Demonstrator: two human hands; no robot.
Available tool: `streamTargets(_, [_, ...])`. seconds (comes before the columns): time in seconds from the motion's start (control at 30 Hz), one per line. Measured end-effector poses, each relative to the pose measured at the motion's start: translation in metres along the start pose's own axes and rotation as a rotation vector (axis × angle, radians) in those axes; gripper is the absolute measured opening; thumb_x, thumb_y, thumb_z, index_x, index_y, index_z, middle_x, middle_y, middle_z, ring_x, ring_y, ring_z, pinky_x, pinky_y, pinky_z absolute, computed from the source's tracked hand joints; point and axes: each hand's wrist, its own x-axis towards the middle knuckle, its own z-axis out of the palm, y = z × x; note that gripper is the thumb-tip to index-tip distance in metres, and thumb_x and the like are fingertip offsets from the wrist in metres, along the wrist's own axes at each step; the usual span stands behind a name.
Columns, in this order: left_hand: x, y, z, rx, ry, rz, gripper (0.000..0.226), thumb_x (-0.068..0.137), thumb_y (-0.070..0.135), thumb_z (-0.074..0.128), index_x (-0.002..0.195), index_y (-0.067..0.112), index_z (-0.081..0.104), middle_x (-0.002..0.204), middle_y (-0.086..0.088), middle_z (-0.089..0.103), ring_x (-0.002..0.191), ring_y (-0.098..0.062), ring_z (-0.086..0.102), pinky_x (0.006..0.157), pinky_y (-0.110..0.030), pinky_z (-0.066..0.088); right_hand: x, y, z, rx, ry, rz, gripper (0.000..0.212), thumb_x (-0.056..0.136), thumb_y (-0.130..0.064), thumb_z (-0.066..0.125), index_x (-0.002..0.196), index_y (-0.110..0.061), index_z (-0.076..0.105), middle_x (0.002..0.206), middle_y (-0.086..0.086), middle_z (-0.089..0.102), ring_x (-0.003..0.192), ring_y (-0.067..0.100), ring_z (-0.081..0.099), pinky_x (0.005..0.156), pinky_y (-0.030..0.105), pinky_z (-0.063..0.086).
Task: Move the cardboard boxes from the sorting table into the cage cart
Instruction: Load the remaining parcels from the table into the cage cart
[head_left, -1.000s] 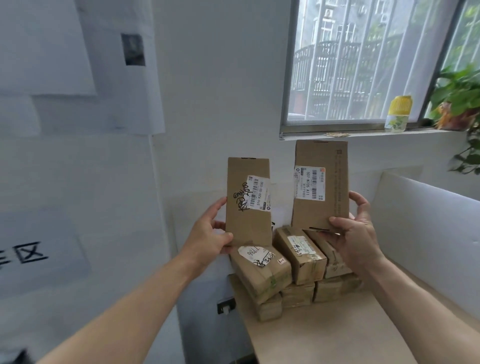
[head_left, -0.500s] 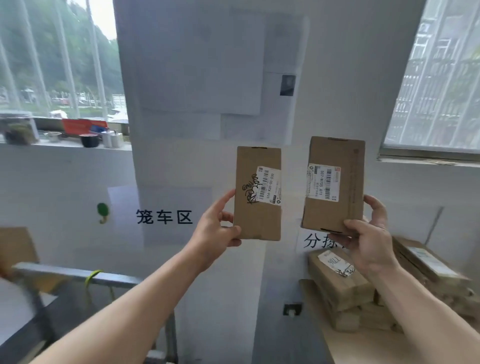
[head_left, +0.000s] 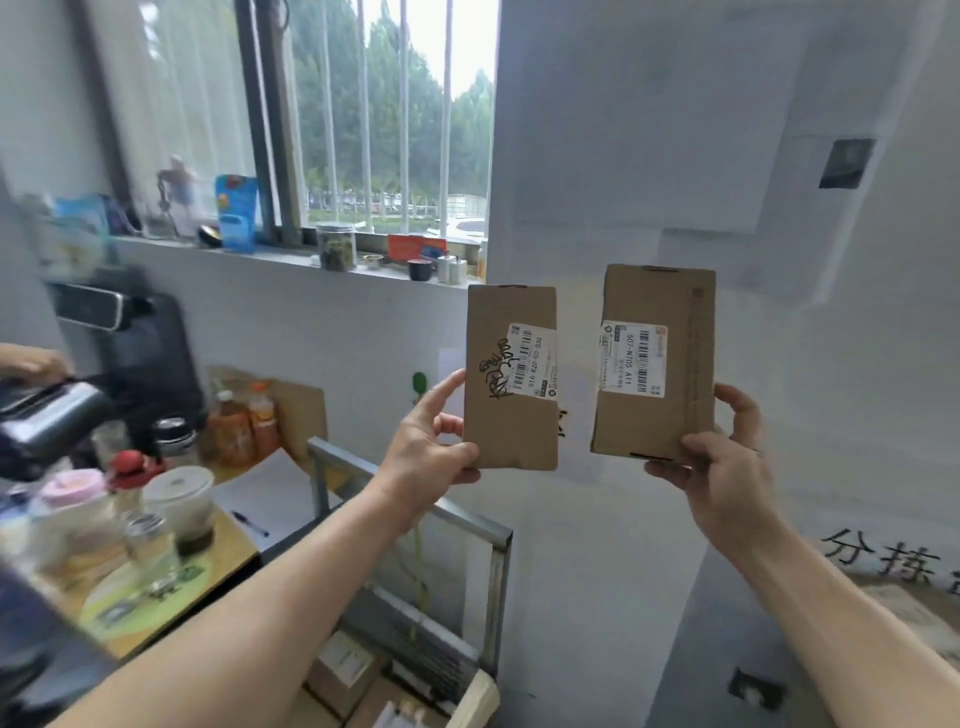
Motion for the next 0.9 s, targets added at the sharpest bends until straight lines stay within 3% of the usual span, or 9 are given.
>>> streamTargets(0.13, [-0.026, -0.016, -0.022, 0.032, 0.118, -0.051, 0.084, 0.088, -0.012, 0.066, 0.14, 0.051, 0.046, 0.116, -0.02, 0.057, 0.1, -0.041, 0.068, 0.077, -0.046, 0.063, -0.002, 0.03, 0.022, 0.007, -0.114, 0.079, 0.058, 0.09, 0.016, 0.032, 0.121, -0.032, 0.044, 0.112, 0.016, 0.065, 0.085, 0.037, 0.066, 0.059, 0.043, 0.058])
streamTargets(0.3, [-0.069, -0.037, -0.043, 0.044, 0.265, -0.104, 0.083, 0.089, -0.013, 0.062, 0.135, 0.054, 0.047, 0.112, -0.016, 0.055, 0.096, -0.032, 0.065, 0.08, -0.048, 0.062, -0.015, 0.07, 0.044, 0.022, -0.258, 0.187, 0.054, 0.092, 0.013, 0.034, 0.124, -0.031, 0.043, 0.117, 0.014, 0.065, 0.092, 0.038, 0.069, 0.066, 0.047, 0.058])
streamTargets(0.43, [-0.11, -0.05, -0.059, 0.114, 0.377, -0.139, 0.082, 0.092, -0.01, 0.061, 0.148, 0.044, 0.039, 0.112, -0.017, 0.057, 0.105, -0.039, 0.065, 0.08, -0.05, 0.062, -0.033, 0.103, 0.064, 0.044, -0.35, 0.299, 0.051, 0.094, 0.011, 0.035, 0.125, -0.028, 0.044, 0.111, 0.015, 0.065, 0.091, 0.038, 0.067, 0.068, 0.049, 0.057])
streamTargets(0.6, [-0.159, -0.072, -0.084, 0.107, 0.516, -0.203, 0.08, 0.092, -0.011, 0.06, 0.143, 0.048, 0.043, 0.121, -0.027, 0.058, 0.1, -0.027, 0.067, 0.067, -0.03, 0.059, -0.059, 0.141, 0.092, 0.067, -0.441, 0.443, 0.05, 0.094, 0.01, 0.035, 0.128, -0.025, 0.043, 0.115, 0.017, 0.064, 0.091, 0.038, 0.066, 0.067, 0.047, 0.058])
streamTargets(0.8, [-0.217, -0.087, -0.123, 0.143, 0.686, -0.275, 0.082, 0.091, -0.009, 0.061, 0.141, 0.053, 0.043, 0.117, -0.022, 0.061, 0.105, -0.034, 0.067, 0.075, -0.04, 0.062, -0.094, 0.175, 0.135, 0.075, -0.543, 0.568, 0.052, 0.093, 0.012, 0.035, 0.124, -0.028, 0.046, 0.119, 0.014, 0.06, 0.096, 0.036, 0.065, 0.059, 0.04, 0.059])
streamTargets(0.9, [-0.246, -0.091, -0.144, 0.158, 0.758, -0.302, 0.081, 0.091, -0.009, 0.061, 0.145, 0.048, 0.041, 0.119, -0.022, 0.062, 0.104, -0.034, 0.068, 0.074, -0.039, 0.063, -0.116, 0.187, 0.158, 0.067, -0.611, 0.616, 0.05, 0.094, 0.012, 0.034, 0.121, -0.028, 0.047, 0.118, 0.014, 0.06, 0.1, 0.037, 0.064, 0.065, 0.042, 0.061])
